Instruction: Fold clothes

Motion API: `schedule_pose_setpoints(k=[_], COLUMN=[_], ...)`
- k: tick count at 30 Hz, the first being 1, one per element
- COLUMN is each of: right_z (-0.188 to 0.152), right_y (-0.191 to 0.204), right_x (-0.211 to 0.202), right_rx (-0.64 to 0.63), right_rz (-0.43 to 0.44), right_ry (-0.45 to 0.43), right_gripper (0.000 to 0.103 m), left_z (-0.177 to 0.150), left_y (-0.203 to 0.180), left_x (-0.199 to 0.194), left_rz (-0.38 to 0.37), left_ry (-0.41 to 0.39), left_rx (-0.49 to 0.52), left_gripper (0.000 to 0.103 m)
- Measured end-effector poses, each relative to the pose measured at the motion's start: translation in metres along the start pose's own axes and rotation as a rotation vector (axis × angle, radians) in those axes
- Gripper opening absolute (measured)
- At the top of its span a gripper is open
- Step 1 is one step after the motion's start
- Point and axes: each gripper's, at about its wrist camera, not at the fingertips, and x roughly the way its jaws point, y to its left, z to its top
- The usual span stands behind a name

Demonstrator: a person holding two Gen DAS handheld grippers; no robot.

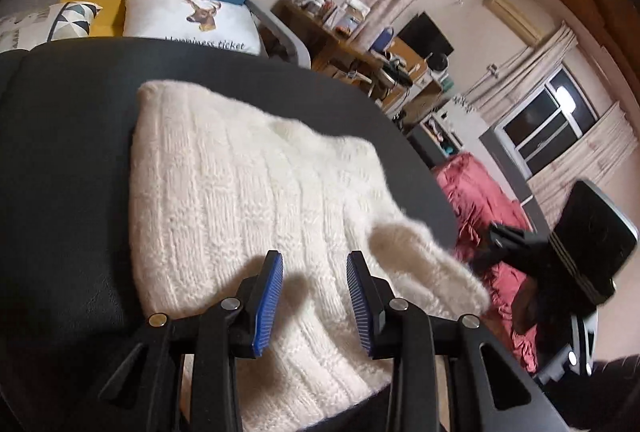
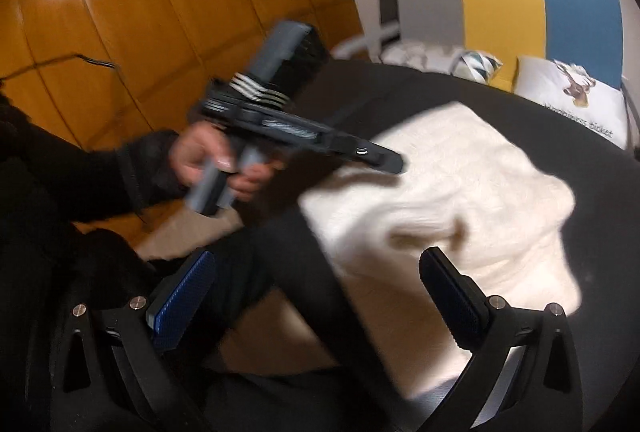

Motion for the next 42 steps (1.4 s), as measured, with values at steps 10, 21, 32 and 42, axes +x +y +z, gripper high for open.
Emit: schedule_pose_setpoints(k=[10, 21, 32, 42], right_z=[-0.060, -0.060, -0.050, -0.061], right_y=[-0.067, -0.060, -0.042, -0.031], right_x=[0.004, -0.003, 0.023, 0.046], right_rx=[0.334, 0.308, 0.261, 0.217], right_rz=[0.082, 0.120, 0.338, 0.121], right_ry=[-0.061, -0.065, -0.016, 0.256], right_gripper=[0.103, 0.103, 0.103, 0.103], left_z=[-0.012, -0.025, -0.025, -0.023], left_y=[0.013, 0.036, 0.005, -0.022], left_x=[0.013, 0.023, 0.034, 0.052], left_rz=[-0.124, -0.214, -0.022, 0.131], left_ry=[-0.051, -0.095, -0.047, 0.004], left_rx=[-0.118, -0.258, -0.101, -0.005], left_gripper=[0.033, 0.032, 0.032, 0.031])
